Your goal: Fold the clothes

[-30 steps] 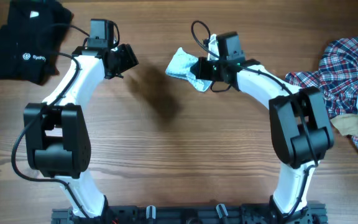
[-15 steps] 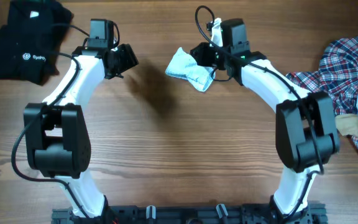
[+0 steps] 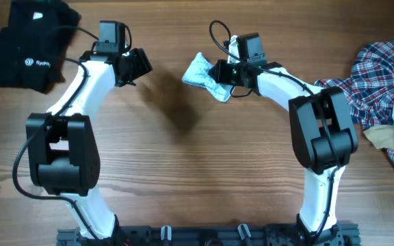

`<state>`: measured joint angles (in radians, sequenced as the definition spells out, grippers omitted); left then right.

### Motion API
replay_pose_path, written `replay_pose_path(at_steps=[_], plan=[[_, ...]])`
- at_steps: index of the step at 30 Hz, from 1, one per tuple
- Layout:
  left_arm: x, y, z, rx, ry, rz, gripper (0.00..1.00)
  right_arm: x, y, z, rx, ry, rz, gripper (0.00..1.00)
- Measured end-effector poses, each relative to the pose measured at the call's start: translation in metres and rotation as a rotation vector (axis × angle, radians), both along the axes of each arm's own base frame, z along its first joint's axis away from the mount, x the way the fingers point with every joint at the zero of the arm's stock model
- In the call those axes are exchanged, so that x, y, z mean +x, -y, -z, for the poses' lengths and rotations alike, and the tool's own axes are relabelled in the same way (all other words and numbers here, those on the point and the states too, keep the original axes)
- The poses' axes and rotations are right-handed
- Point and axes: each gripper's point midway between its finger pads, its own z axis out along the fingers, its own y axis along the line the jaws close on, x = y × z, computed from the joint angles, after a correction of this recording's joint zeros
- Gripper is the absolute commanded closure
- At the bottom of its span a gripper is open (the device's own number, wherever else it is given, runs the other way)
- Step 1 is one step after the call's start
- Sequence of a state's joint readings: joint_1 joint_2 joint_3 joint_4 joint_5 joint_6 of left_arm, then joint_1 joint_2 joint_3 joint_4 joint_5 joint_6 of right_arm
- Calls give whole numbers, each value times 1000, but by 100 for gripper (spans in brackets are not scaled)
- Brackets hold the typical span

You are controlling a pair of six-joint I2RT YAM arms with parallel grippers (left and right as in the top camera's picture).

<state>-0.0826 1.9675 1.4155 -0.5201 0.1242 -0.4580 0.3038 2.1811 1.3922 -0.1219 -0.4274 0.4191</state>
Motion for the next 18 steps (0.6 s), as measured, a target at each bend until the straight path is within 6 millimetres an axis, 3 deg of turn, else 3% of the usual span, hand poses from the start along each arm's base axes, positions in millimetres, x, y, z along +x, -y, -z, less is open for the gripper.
replay_pose_path(at_steps=[3, 4, 9, 18], plan=[[0, 0, 0, 0, 0, 0, 31, 1, 0, -13, 4, 17, 1, 80], [0, 0, 0, 0, 0, 0, 31, 3, -1, -32, 14, 49, 1, 79], [0, 0, 0, 0, 0, 0, 28, -5, 2, -77, 27, 85, 3, 78], [1, 2, -1, -7, 4, 4, 27, -21, 14, -43, -49, -39, 29, 78]])
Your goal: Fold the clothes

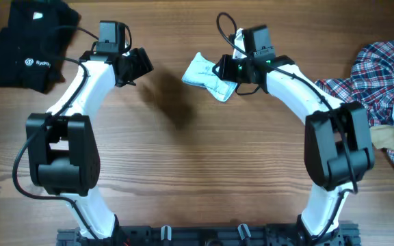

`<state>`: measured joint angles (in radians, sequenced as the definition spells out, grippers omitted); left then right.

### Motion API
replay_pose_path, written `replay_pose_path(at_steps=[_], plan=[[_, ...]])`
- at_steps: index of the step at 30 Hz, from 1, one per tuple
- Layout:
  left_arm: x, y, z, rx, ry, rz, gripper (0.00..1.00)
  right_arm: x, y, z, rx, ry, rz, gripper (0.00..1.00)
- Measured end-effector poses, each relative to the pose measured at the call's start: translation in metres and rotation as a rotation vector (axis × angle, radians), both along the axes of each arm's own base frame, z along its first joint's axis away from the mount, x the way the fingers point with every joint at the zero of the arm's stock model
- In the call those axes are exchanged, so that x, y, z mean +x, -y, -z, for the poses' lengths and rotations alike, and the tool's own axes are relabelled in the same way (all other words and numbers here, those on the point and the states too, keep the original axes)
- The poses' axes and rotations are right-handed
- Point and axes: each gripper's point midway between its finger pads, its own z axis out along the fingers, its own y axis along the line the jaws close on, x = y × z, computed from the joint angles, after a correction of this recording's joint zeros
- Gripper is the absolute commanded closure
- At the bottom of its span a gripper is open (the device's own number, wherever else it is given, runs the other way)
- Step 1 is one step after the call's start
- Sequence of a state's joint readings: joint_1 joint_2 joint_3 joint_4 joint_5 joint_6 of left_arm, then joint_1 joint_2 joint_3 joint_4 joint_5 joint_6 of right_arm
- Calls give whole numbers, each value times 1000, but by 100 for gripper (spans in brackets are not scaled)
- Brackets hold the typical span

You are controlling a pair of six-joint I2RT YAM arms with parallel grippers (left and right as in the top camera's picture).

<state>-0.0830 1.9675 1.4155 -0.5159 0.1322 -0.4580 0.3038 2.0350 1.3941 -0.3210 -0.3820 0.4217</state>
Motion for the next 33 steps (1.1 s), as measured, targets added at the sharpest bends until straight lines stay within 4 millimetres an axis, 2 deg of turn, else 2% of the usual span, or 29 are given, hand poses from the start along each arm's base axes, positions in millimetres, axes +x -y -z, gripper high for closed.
replay_pose_path(at_steps=[3, 5, 8, 10, 13, 15, 16, 18, 21, 22, 25, 27, 29, 31, 33], plan=[[0, 1, 0, -3, -1, 2, 27, -3, 8, 31, -53, -57, 22, 77], [0, 1, 0, -4, -1, 2, 26, -2, 8, 41, -60, -67, 23, 77], [0, 1, 0, -6, -1, 3, 25, 1, 7, 41, -60, -56, 20, 76], [0, 4, -1, -17, 2, 19, 21, 5, 6, 40, -57, -37, 19, 73], [0, 19, -5, -70, 24, 111, 19, 9, 4, 37, -50, -16, 18, 61], [1, 29, -10, -106, 48, 174, 19, 9, 4, 32, -49, -5, 15, 37], [3, 36, -13, -130, 66, 210, 19, 10, 4, 26, -48, 7, 12, 31], [5, 46, -20, -168, 103, 266, 20, 11, 3, 9, -40, 40, 7, 24], [10, 56, -29, -208, 151, 322, 20, 9, 3, -45, -10, 126, 2, 8], [12, 59, -33, -217, 173, 339, 20, 6, 4, -75, 8, 171, 1, 7], [19, 66, -41, -225, 227, 366, 18, -6, 6, -125, 37, 243, 0, 5], [25, 76, -49, -235, 278, 397, 16, -17, 9, -143, 43, 251, -4, 4], [25, 99, -53, -262, 310, 453, 16, -25, 11, -155, 46, 258, -3, 4], [22, 123, -43, -285, 305, 505, 15, -31, 13, -158, 43, 250, -4, 5], [15, 146, -20, -305, 269, 548, 15, -37, 15, -156, 32, 227, -8, 4]])
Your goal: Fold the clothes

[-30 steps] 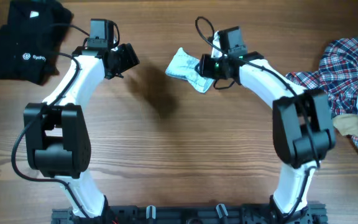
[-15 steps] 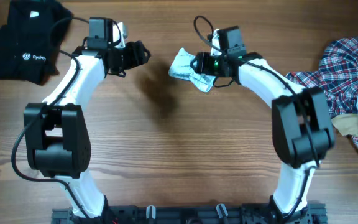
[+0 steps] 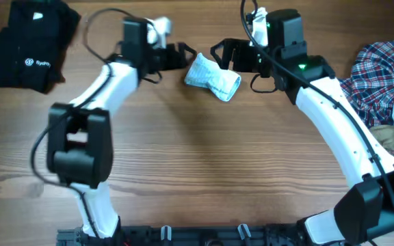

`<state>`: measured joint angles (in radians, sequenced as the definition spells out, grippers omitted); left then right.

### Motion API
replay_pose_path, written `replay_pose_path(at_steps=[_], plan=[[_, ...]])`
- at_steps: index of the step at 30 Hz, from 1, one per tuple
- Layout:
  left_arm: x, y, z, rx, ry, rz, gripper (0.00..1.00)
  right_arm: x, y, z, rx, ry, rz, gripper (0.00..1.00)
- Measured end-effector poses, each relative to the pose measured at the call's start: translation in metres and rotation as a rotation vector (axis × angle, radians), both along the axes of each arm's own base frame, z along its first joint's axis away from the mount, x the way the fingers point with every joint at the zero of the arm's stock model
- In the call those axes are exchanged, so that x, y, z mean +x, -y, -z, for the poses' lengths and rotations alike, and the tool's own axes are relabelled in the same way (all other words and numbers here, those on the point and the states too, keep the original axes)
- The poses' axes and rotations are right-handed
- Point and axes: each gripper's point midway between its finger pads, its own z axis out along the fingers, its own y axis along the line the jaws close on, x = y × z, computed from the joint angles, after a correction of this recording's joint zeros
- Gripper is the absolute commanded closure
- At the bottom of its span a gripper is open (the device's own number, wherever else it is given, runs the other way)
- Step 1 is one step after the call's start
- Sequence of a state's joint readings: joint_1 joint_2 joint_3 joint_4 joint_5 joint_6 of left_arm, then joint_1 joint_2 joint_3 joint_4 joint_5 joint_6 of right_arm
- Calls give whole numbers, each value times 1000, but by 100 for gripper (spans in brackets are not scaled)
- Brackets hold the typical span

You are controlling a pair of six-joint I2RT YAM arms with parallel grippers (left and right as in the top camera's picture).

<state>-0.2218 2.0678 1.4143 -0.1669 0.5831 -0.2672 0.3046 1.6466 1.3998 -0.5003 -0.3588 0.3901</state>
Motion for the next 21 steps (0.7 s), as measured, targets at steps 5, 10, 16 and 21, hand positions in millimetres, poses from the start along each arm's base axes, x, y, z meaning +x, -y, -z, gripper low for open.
replay_pose_path(at_steps=[5, 10, 16, 21], plan=[[-4, 10, 23, -10, -38, 27, 17, -9, 3, 7, -17, -46, -2, 4], [-5, 8, 24, -12, -45, 25, 16, -14, -3, 4, 12, -53, -32, 4], [-15, 8, 60, -5, -138, 41, 15, -20, -8, -6, 45, -48, -64, 4], [-15, 8, 59, -7, -140, 43, 16, -27, -6, -30, 61, 8, -66, 4]])
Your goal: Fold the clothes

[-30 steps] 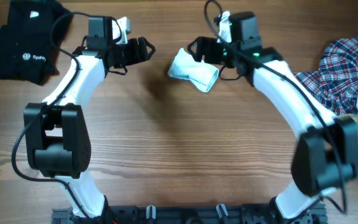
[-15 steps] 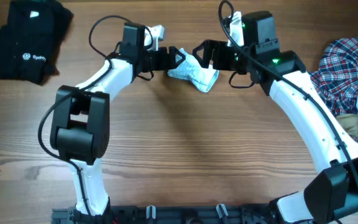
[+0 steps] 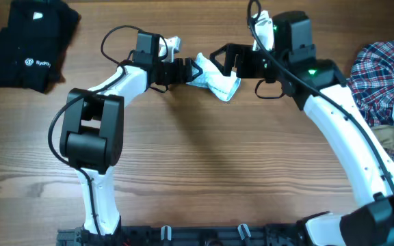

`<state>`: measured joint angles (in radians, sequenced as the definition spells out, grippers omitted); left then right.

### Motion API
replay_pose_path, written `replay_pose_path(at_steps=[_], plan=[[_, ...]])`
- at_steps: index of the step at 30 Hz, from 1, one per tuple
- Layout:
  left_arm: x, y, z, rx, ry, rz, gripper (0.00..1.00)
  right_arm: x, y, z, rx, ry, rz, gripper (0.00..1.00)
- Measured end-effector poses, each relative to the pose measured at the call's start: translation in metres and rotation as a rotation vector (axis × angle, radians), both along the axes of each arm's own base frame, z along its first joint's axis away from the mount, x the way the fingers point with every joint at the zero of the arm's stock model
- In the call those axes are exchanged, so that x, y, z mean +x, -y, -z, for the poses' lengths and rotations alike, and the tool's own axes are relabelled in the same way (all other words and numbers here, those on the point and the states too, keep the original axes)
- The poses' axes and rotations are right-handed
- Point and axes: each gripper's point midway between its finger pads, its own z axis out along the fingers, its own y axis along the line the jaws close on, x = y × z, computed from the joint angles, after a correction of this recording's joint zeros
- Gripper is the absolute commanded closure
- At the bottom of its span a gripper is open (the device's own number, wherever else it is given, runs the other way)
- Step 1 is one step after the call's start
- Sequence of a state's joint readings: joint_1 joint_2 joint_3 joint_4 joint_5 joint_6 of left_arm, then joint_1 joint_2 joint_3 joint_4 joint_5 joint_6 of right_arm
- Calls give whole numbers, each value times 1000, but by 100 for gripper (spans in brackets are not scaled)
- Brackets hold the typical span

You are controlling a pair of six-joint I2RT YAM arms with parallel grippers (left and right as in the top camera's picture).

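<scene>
A small light-blue and white cloth [image 3: 216,78] lies bunched on the wooden table at top centre. My left gripper [image 3: 187,70] has its fingertips at the cloth's left end. Whether they pinch the fabric is hidden by the dark fingers. My right gripper [image 3: 223,60] hovers over the cloth's upper right side, open, with nothing between its fingers. A folded black shirt [image 3: 26,41] with a small white logo rests at the top left.
A crumpled red, white and blue plaid shirt [image 3: 378,72] lies at the right edge, with a cream garment heaped against it. Both arm bases stand along the table's front edge [image 3: 204,236].
My left gripper moved right and slightly down from just left of the cloth onto its left end. My right gripper shifted a little left over the cloth. The cloth's left corner now stands raised.
At first my right gripper was on the cloth's right side, while my left gripper waited far to the left. Then the right gripper stood open and clear of the cloth, with the left gripper open beside it. Now both grippers flank the cloth.
</scene>
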<state>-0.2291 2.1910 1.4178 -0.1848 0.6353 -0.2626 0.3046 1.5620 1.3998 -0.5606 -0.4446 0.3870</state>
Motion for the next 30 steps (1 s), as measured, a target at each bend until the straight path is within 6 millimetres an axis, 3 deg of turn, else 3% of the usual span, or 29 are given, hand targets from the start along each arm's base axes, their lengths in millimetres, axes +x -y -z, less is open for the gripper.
replay_pose_path(at_steps=[6, 10, 15, 21, 26, 30], plan=[[-3, 5, -1, -15, -4, 19, 16, -2, 1, -8, 5, 17, 0, 4], [-12, 22, -1, -12, 4, 64, 17, -2, 1, -8, 5, 17, 0, 4], [-17, 30, 1, -8, 6, 88, 36, -2, 1, -8, 6, 17, 0, 4], [-18, 29, 3, -4, -1, 91, 96, -2, 1, -8, 6, 17, 0, 5], [-21, 22, 7, 3, -29, 86, 96, -2, 1, -8, 6, 17, 0, 4], [-17, -8, 12, 5, -83, 25, 96, -1, 0, -9, 8, 24, 0, 4]])
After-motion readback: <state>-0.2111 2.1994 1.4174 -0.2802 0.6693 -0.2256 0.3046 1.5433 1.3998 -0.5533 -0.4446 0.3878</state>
